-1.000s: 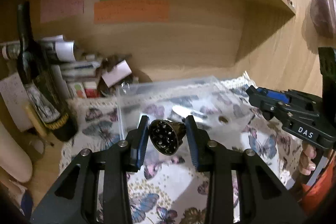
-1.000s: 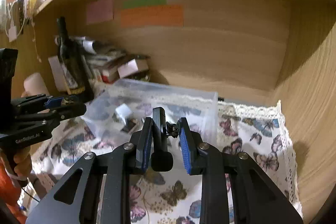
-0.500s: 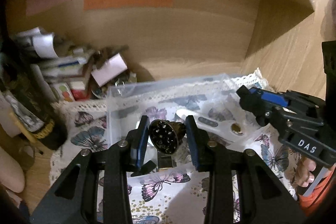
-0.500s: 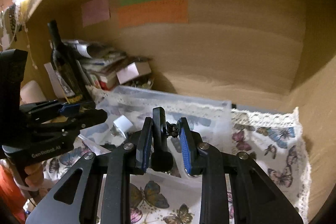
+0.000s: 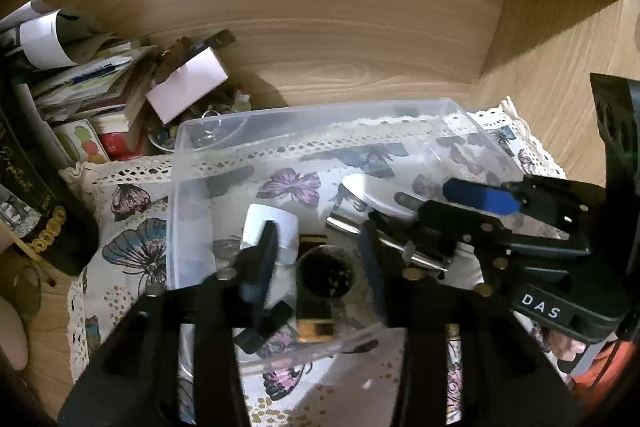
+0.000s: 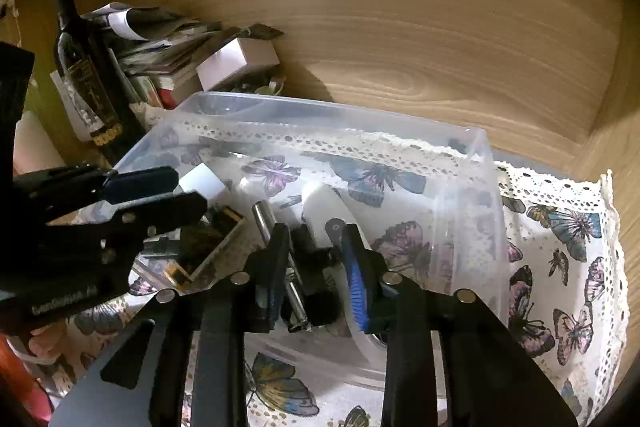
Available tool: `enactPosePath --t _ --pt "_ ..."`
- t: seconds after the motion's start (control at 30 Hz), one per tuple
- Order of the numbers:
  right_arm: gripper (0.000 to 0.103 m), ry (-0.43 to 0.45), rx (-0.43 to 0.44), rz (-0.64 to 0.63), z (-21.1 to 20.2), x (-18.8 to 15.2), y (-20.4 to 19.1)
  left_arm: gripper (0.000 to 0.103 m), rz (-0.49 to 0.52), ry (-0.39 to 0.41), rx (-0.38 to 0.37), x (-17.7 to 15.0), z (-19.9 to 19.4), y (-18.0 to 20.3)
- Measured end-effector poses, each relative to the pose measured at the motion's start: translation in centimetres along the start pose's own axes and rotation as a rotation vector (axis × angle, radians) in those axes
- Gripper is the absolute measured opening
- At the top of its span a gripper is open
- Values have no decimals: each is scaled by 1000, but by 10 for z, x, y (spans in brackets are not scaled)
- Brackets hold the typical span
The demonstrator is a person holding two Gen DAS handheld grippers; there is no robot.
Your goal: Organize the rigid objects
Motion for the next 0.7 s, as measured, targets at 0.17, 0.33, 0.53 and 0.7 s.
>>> enactPosePath --t 0.17,0.33,0.53,0.7 --pt "39 64 -16 5 -25 8 4 54 4 62 11 8 -24 1" --pt "52 168 -29 26 -72 17 9 63 30 168 46 16 -68 6" --pt "65 309 -55 47 -138 17 9 73 50 295 57 15 -129 19" --pt "80 410 -66 65 -184 9 3 91 46 385 49 9 -171 28"
Point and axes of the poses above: each gripper's, at about its wrist camera, not at the fingertips, and z roughly the way its jaws point, y to its right, x to its top, the point moved 8 cm from there along z, roughly the way its jaws point, and after that the axes turned 3 degrees about -x, right-handed, at the moved point
